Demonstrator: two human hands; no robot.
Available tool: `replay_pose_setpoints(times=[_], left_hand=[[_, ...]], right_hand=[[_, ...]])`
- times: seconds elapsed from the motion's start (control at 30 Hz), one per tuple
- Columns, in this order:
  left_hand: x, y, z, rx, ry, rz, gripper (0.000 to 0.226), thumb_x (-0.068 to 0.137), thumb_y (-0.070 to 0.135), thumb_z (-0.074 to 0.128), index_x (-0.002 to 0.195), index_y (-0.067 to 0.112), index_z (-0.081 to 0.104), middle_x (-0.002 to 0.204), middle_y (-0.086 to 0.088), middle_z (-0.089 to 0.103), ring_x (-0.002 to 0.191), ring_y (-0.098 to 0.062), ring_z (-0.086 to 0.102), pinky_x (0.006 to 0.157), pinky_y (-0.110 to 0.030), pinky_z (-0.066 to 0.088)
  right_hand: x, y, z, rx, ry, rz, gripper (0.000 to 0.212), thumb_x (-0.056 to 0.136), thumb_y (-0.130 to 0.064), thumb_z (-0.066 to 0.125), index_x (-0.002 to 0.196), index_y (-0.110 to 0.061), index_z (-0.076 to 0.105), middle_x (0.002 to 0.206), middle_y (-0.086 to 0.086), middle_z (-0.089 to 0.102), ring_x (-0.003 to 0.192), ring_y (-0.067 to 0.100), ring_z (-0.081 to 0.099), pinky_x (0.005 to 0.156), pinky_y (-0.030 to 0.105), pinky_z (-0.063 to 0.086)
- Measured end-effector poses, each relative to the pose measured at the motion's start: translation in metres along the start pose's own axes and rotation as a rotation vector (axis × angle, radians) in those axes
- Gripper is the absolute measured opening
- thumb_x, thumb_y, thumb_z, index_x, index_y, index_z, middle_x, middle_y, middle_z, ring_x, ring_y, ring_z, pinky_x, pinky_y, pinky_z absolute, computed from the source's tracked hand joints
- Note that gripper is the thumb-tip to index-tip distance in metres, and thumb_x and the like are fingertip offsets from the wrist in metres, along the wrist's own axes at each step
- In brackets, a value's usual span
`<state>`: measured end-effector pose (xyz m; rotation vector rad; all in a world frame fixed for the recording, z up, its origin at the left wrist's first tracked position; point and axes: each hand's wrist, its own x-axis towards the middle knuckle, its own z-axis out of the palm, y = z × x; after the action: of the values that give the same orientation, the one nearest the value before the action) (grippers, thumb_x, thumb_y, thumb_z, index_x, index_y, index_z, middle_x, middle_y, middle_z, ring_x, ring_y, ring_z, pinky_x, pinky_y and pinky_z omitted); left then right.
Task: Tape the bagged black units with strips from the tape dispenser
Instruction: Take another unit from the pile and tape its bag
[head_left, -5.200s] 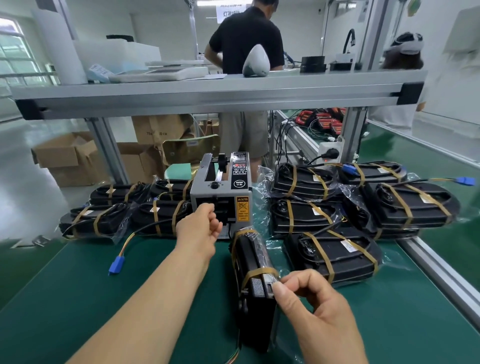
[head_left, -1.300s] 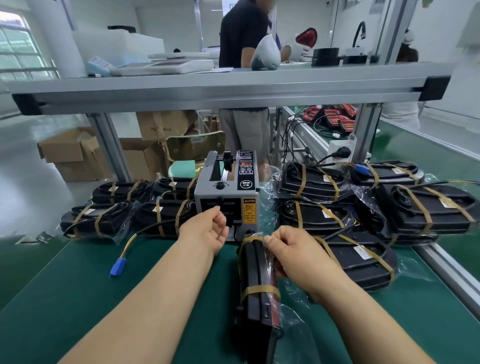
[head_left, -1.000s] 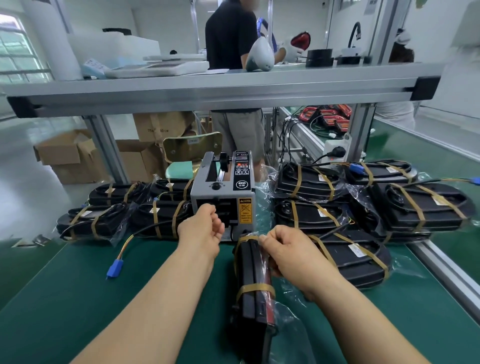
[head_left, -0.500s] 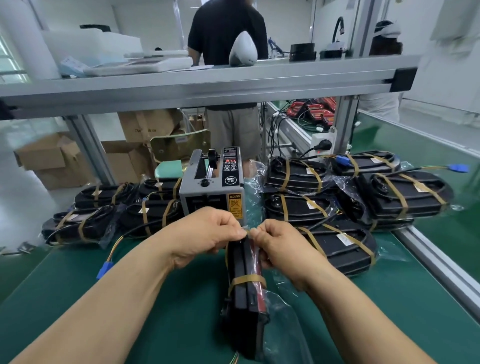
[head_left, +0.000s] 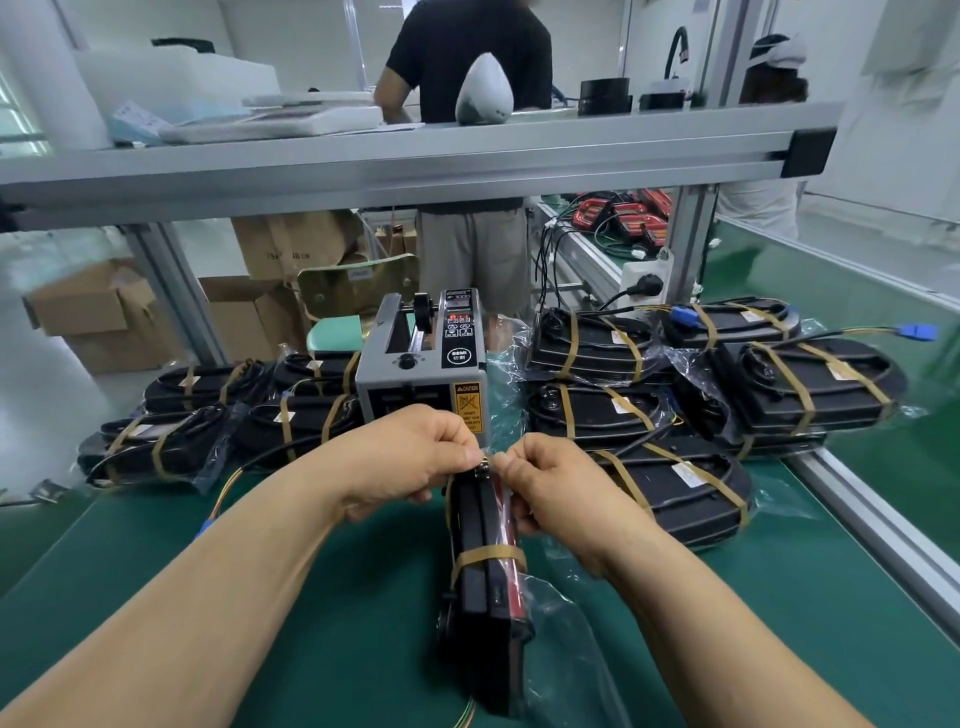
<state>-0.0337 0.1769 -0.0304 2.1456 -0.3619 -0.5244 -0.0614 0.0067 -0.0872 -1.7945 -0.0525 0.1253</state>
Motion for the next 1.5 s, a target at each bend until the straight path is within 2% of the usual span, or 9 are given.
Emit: replay_pose_setpoints(times=[0.2, 0.4, 0.63, 0.77, 0.93, 1.07, 1.23, 1.33, 1.5], left_hand=[[0.002, 0.000, 0.003, 0.030, 0.050, 0.017, 0.021, 0.095, 0.015, 0.060, 0.074, 0.018, 0.061, 0.054, 0.010, 0.044, 0.048, -0.003, 0.036, 0.050, -0.018, 0.033], [0.003, -0.002, 0.005, 0.055, 0.091, 0.028, 0.015, 0.093, 0.018, 0.062, 0.077, 0.015, 0.062, 0.056, 0.006, 0.043, 0.053, -0.010, 0.034, 0.053, -0.027, 0.030], [0.004, -0.007, 0.009, 0.086, 0.150, 0.049, 0.017, 0.091, 0.022, 0.064, 0.076, 0.015, 0.062, 0.055, 0.006, 0.045, 0.052, -0.010, 0.038, 0.056, -0.028, 0.036], [0.005, -0.009, 0.009, 0.115, 0.167, 0.062, 0.018, 0.091, 0.025, 0.064, 0.078, 0.013, 0.062, 0.057, 0.007, 0.049, 0.047, -0.005, 0.039, 0.053, -0.024, 0.039], [0.006, -0.012, 0.012, 0.136, 0.196, 0.080, 0.023, 0.091, 0.025, 0.063, 0.083, 0.003, 0.061, 0.067, -0.003, 0.055, 0.055, -0.013, 0.045, 0.052, -0.026, 0.043], [0.005, -0.013, 0.015, 0.153, 0.237, 0.085, 0.024, 0.092, 0.025, 0.061, 0.087, 0.002, 0.059, 0.069, -0.002, 0.055, 0.056, -0.013, 0.049, 0.053, -0.027, 0.046], [0.003, -0.015, 0.017, 0.180, 0.275, 0.093, 0.022, 0.090, 0.028, 0.062, 0.082, 0.007, 0.060, 0.059, 0.006, 0.051, 0.047, -0.008, 0.048, 0.054, -0.029, 0.048], [0.003, -0.017, 0.020, 0.153, 0.318, 0.083, 0.017, 0.088, 0.027, 0.064, 0.081, 0.011, 0.061, 0.052, 0.011, 0.049, 0.047, -0.008, 0.048, 0.055, -0.032, 0.049], [0.003, -0.023, 0.035, 0.021, 0.487, -0.013, 0.009, 0.087, 0.033, 0.062, 0.087, 0.026, 0.056, 0.072, 0.008, 0.058, 0.066, -0.013, 0.053, 0.067, -0.037, 0.048]], right_hand=[[0.001, 0.001, 0.001, 0.018, 0.008, -0.008, 0.026, 0.100, -0.029, 0.057, 0.076, -0.018, 0.056, 0.056, -0.007, 0.058, 0.047, 0.004, 0.054, 0.050, 0.020, 0.047], [0.002, 0.002, 0.002, 0.020, 0.011, -0.008, 0.026, 0.100, -0.028, 0.057, 0.075, -0.018, 0.056, 0.053, -0.008, 0.057, 0.046, 0.004, 0.054, 0.050, 0.022, 0.047], [0.004, 0.003, 0.003, 0.012, 0.007, -0.009, 0.026, 0.100, -0.029, 0.057, 0.075, -0.019, 0.055, 0.051, -0.008, 0.057, 0.048, 0.007, 0.055, 0.056, 0.029, 0.051], [0.004, 0.003, 0.003, 0.000, 0.006, -0.013, 0.026, 0.100, -0.030, 0.057, 0.076, -0.019, 0.056, 0.052, -0.008, 0.058, 0.047, 0.005, 0.056, 0.054, 0.026, 0.050], [0.004, 0.002, 0.003, 0.010, -0.001, -0.015, 0.025, 0.100, -0.029, 0.056, 0.077, -0.018, 0.056, 0.050, -0.009, 0.058, 0.046, 0.004, 0.056, 0.053, 0.024, 0.049], [0.004, 0.002, 0.004, 0.012, -0.004, -0.013, 0.025, 0.100, -0.029, 0.056, 0.077, -0.018, 0.056, 0.051, -0.008, 0.058, 0.047, 0.004, 0.057, 0.053, 0.024, 0.049], [0.004, 0.002, 0.004, 0.037, -0.009, -0.026, 0.026, 0.100, -0.027, 0.056, 0.076, -0.016, 0.055, 0.051, -0.008, 0.057, 0.045, 0.001, 0.056, 0.048, 0.019, 0.048], [0.004, 0.002, 0.004, 0.031, -0.010, -0.024, 0.025, 0.100, -0.028, 0.057, 0.077, -0.016, 0.056, 0.053, -0.008, 0.058, 0.048, 0.003, 0.058, 0.052, 0.021, 0.050], [0.004, 0.001, 0.004, 0.017, -0.001, -0.020, 0.025, 0.099, -0.030, 0.059, 0.077, -0.017, 0.056, 0.052, -0.008, 0.059, 0.048, 0.002, 0.059, 0.053, 0.021, 0.051]])
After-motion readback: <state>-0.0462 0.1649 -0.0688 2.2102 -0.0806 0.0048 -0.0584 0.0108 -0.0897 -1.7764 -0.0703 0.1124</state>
